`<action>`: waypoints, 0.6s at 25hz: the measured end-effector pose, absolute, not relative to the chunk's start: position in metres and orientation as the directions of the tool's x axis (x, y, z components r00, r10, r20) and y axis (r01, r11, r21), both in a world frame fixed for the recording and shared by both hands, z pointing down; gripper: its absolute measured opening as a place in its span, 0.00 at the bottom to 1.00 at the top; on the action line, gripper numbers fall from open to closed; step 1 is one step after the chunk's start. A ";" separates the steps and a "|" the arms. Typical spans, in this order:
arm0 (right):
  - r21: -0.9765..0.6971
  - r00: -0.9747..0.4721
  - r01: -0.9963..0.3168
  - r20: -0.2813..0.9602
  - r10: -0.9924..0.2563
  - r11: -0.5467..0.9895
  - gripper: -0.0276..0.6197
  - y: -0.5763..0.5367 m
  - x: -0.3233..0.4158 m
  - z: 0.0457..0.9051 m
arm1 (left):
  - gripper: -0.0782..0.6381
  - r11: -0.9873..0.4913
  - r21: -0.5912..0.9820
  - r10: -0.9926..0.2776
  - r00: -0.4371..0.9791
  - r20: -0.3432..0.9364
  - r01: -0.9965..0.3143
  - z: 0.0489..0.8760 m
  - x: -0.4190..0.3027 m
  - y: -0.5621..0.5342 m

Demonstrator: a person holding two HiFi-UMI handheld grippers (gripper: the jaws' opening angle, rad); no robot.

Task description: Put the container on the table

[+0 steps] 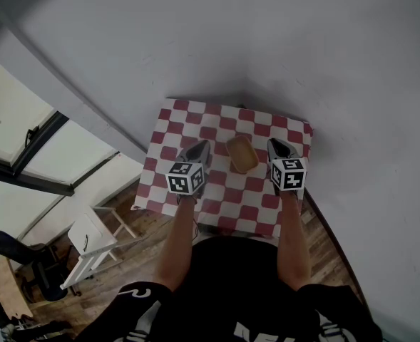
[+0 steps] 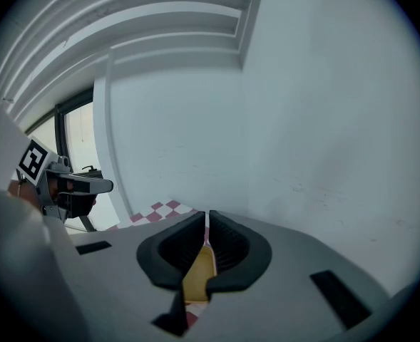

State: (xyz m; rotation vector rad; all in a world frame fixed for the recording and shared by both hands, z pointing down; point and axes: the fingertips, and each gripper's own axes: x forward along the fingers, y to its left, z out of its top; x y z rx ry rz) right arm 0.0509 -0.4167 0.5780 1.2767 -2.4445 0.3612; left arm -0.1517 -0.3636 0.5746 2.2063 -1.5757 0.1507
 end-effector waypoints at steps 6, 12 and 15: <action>-0.062 -0.533 -0.822 0.431 -0.728 0.566 0.07 -0.416 0.051 0.579 | 0.14 -0.265 0.272 -0.878 0.348 0.329 -0.925 0.576 -0.151 -0.363; -0.066 -0.535 -0.821 0.434 -0.725 0.567 0.06 -0.415 0.053 0.581 | 0.14 -0.266 0.270 -0.876 0.349 0.332 -0.925 0.577 -0.149 -0.363; -0.067 -0.534 -0.821 0.440 -0.722 0.567 0.07 -0.415 0.053 0.582 | 0.14 -0.267 0.271 -0.876 0.350 0.333 -0.925 0.577 -0.149 -0.363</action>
